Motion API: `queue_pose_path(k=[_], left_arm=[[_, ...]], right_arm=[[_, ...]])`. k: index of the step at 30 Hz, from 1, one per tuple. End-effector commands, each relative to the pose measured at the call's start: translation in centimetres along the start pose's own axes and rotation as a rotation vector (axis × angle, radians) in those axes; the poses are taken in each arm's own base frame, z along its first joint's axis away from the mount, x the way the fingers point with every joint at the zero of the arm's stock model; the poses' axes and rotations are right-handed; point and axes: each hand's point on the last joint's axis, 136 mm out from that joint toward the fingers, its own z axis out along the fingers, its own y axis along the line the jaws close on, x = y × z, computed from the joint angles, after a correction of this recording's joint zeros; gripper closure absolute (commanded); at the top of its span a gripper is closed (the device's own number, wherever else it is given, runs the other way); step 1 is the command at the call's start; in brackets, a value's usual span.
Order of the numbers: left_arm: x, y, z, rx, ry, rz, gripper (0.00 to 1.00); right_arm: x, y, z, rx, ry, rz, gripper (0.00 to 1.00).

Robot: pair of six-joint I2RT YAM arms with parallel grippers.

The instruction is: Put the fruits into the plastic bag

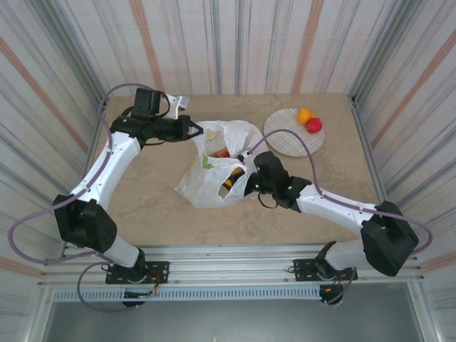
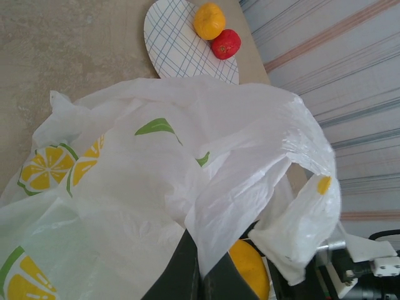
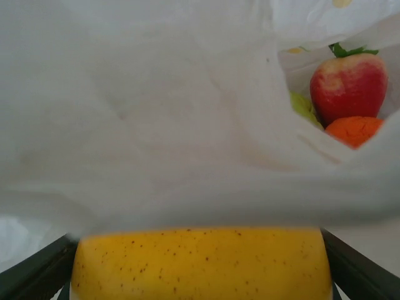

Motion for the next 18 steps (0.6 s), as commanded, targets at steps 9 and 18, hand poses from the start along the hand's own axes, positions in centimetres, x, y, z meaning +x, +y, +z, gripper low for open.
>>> queue_pose_path(k=[9,18], left_arm=[[0.2,-0.8,-0.3,0.014,-0.007,0.014,1.0],[0.4,-0.7,0.1,0.022,0.002,0.006,1.0]], right_arm=[[-3.7,-2.1,4.4,0.143,-0.083,0.184,0.39],[-3.7,-0.7,9.2,0.077,-0.023,0.289,0.3]])
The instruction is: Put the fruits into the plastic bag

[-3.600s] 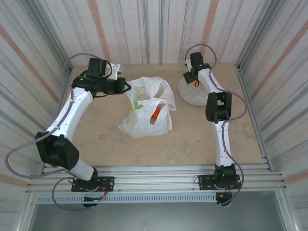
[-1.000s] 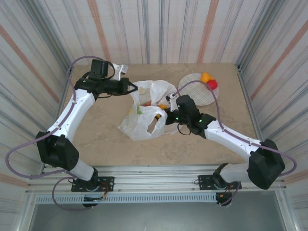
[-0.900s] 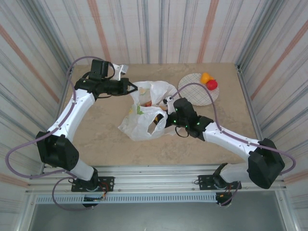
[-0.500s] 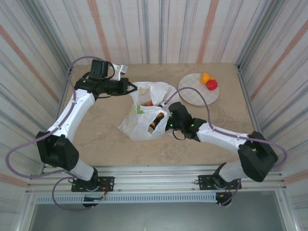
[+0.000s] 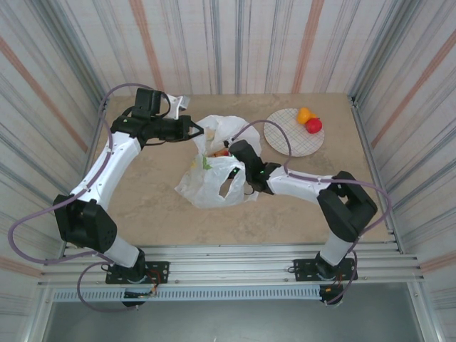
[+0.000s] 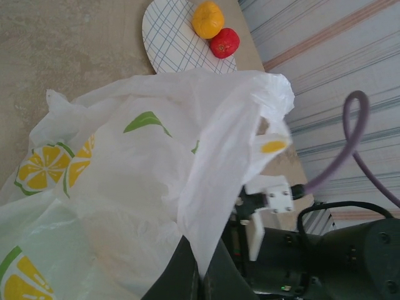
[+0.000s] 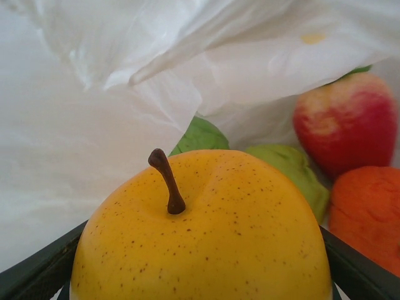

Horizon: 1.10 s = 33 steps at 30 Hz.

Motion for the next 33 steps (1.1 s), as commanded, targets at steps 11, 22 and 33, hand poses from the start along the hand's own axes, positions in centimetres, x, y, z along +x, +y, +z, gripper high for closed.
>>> queue_pose_path(k=[11,22,33], left_arm=[[0.1,-0.2,-0.3,0.004,-0.01,0.004,1.0],[0.0,0.3,-0.6,-0.021,-0.017,0.006,1.0],[-0.6,1.7,-1.4,-0.07,-0.045,-0.011,1.0]], right_arm=[[-0.4,2.2,-2.2,-0.107,0.055,-0.039,0.05],[-0.4,-0.4,-8.4,-0.065,0.101,-0.078,0.01],[0.3,-1.3,-17.0,-0.157,0.164,-0.095,0.1]])
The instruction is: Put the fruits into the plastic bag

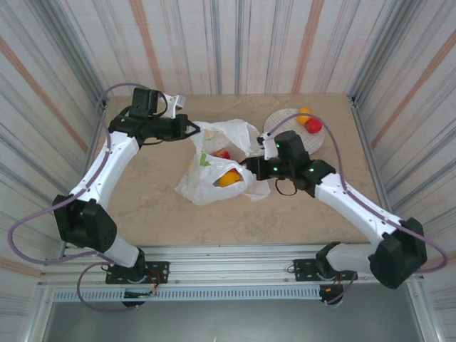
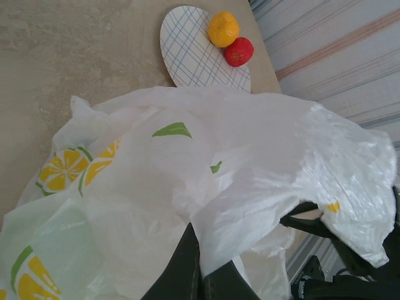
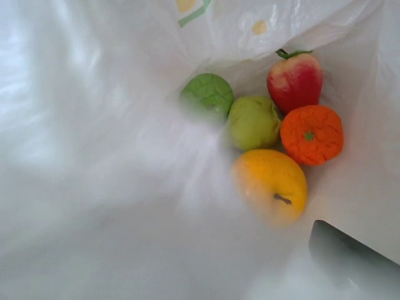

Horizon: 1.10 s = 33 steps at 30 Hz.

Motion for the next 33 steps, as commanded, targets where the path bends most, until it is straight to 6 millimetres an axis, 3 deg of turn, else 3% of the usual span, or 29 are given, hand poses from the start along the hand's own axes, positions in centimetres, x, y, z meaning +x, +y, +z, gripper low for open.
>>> queue_pose_path(k=[1,7,15,25,29,33], left_arm=[[0.0,0.3,-0.9,-0.024,-0.022,0.005,1.0],[-0.2,0.7,-1.1,-0.033,-0.028,0.0,1.0],[-0.1,0.8,-0.9,-0.033,-0.023,-0.006,1.0],[0.0,0.9,-0.7,-0.028,-0.02,-0.016,1.0],[0.0,1.2,-0.5,-0.034,-0.017,-0.02,1.0],[0.1,1.3,-0.3,-0.034,-0.013,-0.022,1.0]], right_arm=[[2.3,0.8,-2.6,-0.085,0.079,-0.021,0.1],[1.2,1.5,-5.5,-0.123,0.017,-0.025,0.1],[-0.2,1.5,-7.8,-0.11,-0.021,-0.049,0.07],[-4.2,-1.9,-11.4,0.097,-0.158,-0.015,0.01],[-6.1,-5.3,-11.7,0.279,-0.227,0.006,0.01],[-7.3,-8.3,-10.5,0.376,-0.218,0.048,0.01]])
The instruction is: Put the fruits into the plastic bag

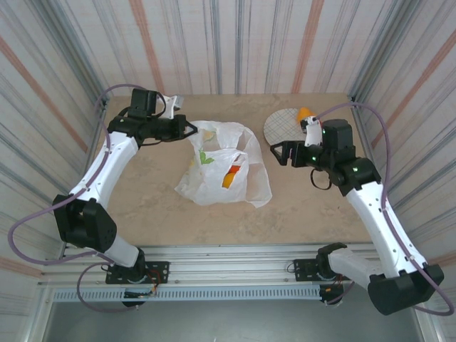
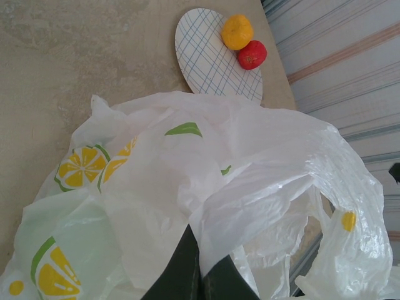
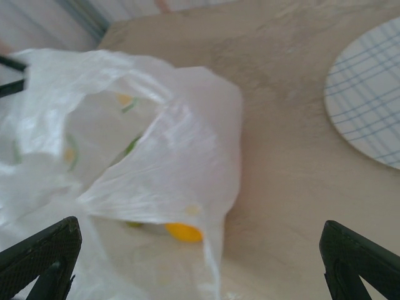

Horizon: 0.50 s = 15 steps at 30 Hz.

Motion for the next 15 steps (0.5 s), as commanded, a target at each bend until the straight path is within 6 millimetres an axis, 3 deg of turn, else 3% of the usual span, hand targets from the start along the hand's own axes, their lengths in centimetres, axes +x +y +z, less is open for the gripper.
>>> queue_pose_path(k=[1,7,15], left_arm=[[0.1,0.3,-0.2,-0.006,-0.007,-0.007,1.0],[0.1,-0.1,-0.3,0.013,-0.007,-0.009,1.0],[-0.1,-0.1,-0.6,0.01,-0.019,-0.006,1.0]], right_arm=[[-1.6,-3.3,1.4,0.151,-0.016,0.017,0.01],[-2.1,-9.8,4.8,0.326,0.034,0.132,0.01],[-2.8,-20.3,8.8,0.573,0.059,0.228,0.01]])
